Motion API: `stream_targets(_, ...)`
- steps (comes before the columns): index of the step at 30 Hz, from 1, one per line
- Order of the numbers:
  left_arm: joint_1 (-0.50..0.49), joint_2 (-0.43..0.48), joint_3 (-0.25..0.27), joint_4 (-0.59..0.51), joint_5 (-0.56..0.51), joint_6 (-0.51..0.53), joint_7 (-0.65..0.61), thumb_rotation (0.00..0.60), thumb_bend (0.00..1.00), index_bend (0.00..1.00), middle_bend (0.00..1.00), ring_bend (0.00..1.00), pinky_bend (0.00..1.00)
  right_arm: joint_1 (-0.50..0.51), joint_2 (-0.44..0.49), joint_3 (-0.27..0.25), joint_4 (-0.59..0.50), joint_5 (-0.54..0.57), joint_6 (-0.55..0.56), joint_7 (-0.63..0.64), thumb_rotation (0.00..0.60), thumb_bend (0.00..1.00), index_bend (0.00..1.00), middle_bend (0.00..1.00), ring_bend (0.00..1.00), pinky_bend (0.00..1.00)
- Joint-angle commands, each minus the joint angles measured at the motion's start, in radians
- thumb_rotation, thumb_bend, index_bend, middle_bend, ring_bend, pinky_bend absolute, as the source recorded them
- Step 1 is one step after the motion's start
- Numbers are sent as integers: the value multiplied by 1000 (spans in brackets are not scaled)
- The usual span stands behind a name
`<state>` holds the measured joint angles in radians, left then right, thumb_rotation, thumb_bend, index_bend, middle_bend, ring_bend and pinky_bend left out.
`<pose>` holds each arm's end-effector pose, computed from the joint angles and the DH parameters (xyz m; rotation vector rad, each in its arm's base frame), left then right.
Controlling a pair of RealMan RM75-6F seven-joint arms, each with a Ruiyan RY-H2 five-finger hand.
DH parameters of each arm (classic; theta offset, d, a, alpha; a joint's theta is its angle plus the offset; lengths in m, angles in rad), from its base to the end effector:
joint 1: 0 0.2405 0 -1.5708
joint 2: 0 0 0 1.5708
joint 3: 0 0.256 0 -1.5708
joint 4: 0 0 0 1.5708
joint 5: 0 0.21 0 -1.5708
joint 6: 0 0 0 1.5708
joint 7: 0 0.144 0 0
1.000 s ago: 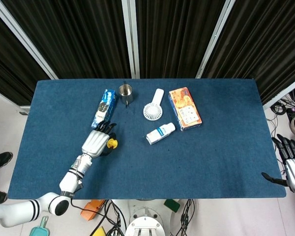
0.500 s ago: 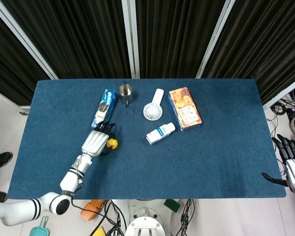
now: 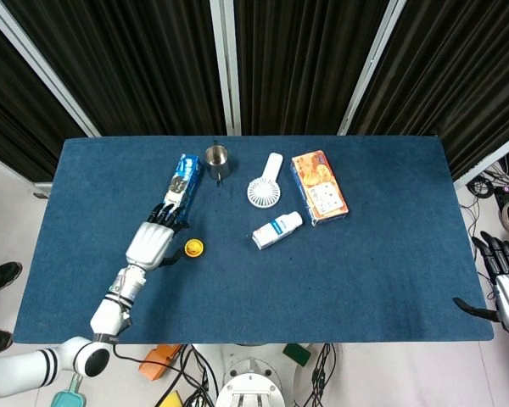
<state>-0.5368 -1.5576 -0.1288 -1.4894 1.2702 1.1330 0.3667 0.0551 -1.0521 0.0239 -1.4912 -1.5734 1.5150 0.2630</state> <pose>-0.1941 0.2992 -0.0041 -1.7542 -0.8885 -0.9268 -0.3344 -0.1676 0.1901 1.3945 -0.9515 0.9768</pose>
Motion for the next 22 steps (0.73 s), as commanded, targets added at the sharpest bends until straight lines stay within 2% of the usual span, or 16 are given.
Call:
stream_targets(1, 65, 78, 9, -62, 22, 87, -52, 600, 345, 263, 51, 0, 0, -1, -1, 0, 5, 2, -1, 7, 600, 141, 0, 12, 0, 47)
stream_targets(6, 171, 193, 43, -124, 27, 183, -157, 600, 340, 246, 53, 0, 0, 2, -9, 0, 19, 5, -10, 24, 600, 141, 0, 12, 0, 47)
stream_targets(13, 315, 292, 120, -148, 97, 322, -306, 600, 333, 242, 79, 0, 0, 7, -11, -1, 15, -4, -12, 19, 600, 141, 0, 12, 0, 47)
stream_targets(22, 473, 380, 181, -165, 144, 483, -357, 600, 330, 242, 81, 0, 0, 14, -6, 0, -10, -15, -11, -12, 600, 141, 0, 12, 0, 47)
